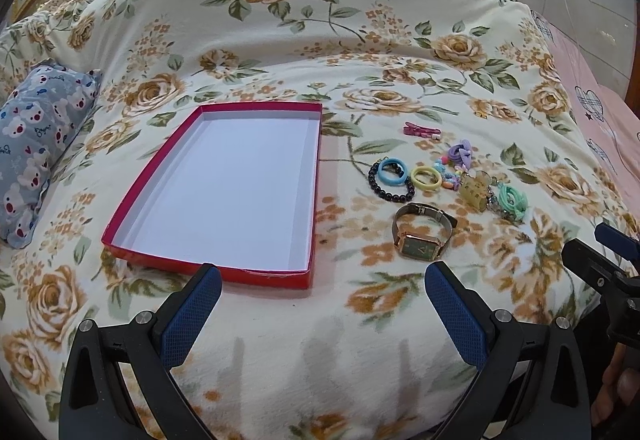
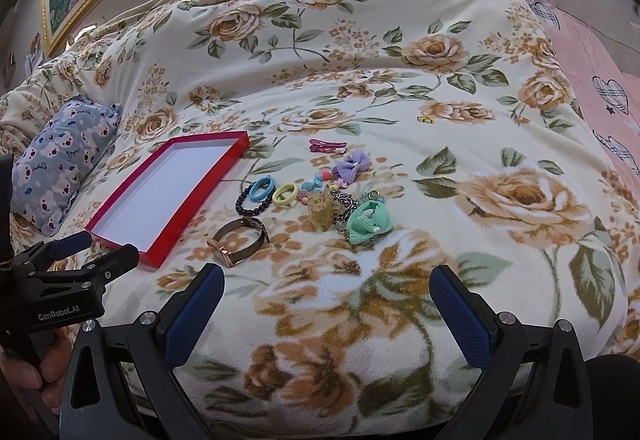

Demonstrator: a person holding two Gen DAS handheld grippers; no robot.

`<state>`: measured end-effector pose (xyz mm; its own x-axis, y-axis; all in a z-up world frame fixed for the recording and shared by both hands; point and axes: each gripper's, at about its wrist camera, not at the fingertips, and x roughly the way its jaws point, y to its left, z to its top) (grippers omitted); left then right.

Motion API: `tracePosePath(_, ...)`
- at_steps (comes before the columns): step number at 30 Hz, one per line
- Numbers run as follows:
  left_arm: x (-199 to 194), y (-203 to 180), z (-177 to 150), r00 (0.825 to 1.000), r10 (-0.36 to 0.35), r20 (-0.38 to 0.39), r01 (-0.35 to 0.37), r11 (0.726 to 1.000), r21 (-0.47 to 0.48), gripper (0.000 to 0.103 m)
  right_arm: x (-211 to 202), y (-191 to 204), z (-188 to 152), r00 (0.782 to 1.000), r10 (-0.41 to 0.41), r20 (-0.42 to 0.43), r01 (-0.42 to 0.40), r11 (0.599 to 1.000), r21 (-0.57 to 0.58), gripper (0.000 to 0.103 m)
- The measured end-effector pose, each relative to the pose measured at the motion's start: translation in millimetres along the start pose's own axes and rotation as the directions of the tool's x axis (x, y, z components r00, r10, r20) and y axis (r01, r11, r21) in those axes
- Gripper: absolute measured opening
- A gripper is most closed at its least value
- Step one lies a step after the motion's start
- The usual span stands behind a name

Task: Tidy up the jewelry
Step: 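Move the left tool toward the gold watch beside the box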

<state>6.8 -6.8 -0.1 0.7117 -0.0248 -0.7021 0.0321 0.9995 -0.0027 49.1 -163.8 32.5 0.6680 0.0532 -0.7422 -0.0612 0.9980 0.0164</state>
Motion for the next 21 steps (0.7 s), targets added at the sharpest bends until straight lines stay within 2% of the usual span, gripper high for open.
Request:
tracePosePath(5, 4.2, -2.1, 1.6, 1.000, -0.005, -0.008, 0.005, 1.000, 0.004, 0.102, 2.1, -2.0, -0.2, 1.000, -0.003, 0.011, 0.003, 1.000, -0.005, 0.103)
tracePosePath(11, 10.8, -3.8, 5.3, 0.999, -0.019, -0.026, 0.019, 1.000, 0.006, 0.102, 6.4, -8.1, 1.6, 1.000, -0.010, -0.015, 0.010, 1.000, -0.013, 0.101)
tracePosePath(17, 19.3, -7.8, 13.0, 0.999, -0.028, -0.032, 0.028, 0.999, 0.023, 0.102, 9.8, -11.6, 5.3, 1.000, -0.007, 0.008, 0.007, 1.000, -0.001, 0.101)
tracePosePath(21, 29.6, -10.9, 15.9, 0.997, -0.045, -0.057, 0.047, 0.998, 0.030, 0.102, 14.4, -14.1, 10.0, 1.000, -0.018, 0.007, 0.018, 1.000, -0.011, 0.095)
